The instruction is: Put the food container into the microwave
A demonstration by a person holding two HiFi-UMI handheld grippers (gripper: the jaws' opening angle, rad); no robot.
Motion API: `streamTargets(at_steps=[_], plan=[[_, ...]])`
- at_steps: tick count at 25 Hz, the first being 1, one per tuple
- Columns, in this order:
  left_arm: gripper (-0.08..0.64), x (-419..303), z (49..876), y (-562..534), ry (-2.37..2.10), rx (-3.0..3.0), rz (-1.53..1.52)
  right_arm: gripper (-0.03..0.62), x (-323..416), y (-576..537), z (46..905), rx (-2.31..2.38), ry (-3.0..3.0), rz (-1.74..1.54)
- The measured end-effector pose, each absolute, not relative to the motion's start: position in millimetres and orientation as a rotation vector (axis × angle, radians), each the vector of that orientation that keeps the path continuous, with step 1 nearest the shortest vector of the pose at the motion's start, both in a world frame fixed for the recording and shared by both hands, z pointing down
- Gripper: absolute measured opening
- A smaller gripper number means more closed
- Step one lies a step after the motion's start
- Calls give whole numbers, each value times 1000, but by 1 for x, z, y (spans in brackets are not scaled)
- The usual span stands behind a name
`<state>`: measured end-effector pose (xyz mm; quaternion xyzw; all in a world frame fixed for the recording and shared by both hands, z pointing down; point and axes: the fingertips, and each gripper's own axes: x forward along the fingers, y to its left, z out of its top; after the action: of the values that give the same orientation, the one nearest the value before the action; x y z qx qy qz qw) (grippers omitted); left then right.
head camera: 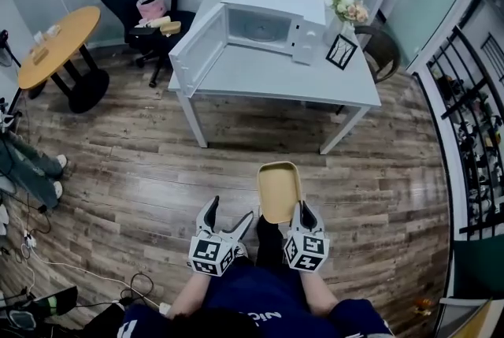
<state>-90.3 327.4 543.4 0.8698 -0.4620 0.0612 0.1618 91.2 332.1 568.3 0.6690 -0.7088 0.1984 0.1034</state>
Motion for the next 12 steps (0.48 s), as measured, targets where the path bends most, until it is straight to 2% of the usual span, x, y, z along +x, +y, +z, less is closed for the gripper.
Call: streamTargets(at_steps=[12], plan=[[407, -71, 545, 223, -1458, 2425, 205, 31, 101, 200, 585, 1814, -2196, 602]])
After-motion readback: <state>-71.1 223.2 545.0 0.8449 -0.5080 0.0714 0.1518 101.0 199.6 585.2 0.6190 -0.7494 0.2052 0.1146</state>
